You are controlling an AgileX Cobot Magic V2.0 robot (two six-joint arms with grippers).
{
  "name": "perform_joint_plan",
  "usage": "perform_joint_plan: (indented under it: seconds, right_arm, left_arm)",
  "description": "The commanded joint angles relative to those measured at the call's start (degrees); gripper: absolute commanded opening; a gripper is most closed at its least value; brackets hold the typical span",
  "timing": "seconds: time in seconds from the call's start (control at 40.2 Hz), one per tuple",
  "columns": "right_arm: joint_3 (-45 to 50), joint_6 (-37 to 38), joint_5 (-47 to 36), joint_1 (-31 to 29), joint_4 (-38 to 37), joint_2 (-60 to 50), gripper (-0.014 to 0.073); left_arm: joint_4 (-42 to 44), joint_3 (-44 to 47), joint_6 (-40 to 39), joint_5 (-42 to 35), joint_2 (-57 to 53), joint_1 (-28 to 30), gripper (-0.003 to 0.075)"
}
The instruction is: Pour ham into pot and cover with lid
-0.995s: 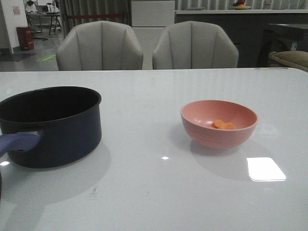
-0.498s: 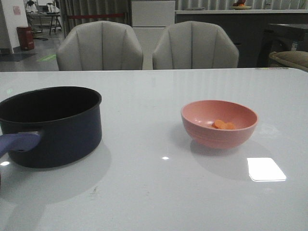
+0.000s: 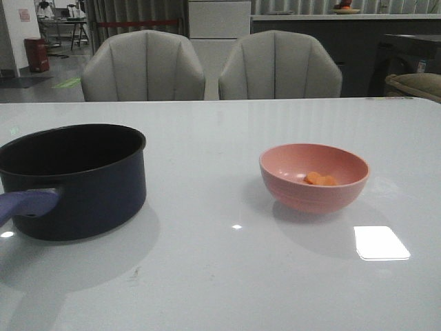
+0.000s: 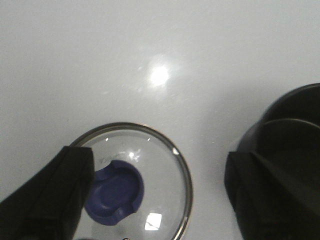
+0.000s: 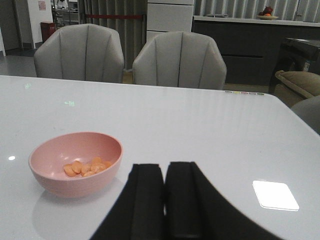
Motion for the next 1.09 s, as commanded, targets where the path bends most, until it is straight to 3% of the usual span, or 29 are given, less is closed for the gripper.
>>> perform_joint_plan:
  seconds: [0.0, 0.373, 0.672, 1.07]
  right_arm:
    - [-0.3, -0.5, -4.9, -0.3, -0.6, -1.2, 0.0150]
    - [-0.3, -0.5, -4.9, -0.3, -0.6, -1.2, 0.0150]
    - [-0.3, -0.5, -4.9, -0.3, -0.6, -1.2, 0.0150]
    - [-0.3, -0.5, -4.9, -0.3, -0.6, -1.2, 0.0150]
  left_arm:
    - [2.2, -0.5, 0.1, -1.9, -6.6, -3.0, 0.0564]
    - [-0.2, 12.4, 0.0, -12.5, -29.5, -6.5, 0.0564]
    - [0.5, 23.5, 0.0, -16.6, -47.7, -11.0, 0.0564]
    - [1.1, 34.9, 0.0, -14.6, -67.4, -12.4, 0.0564]
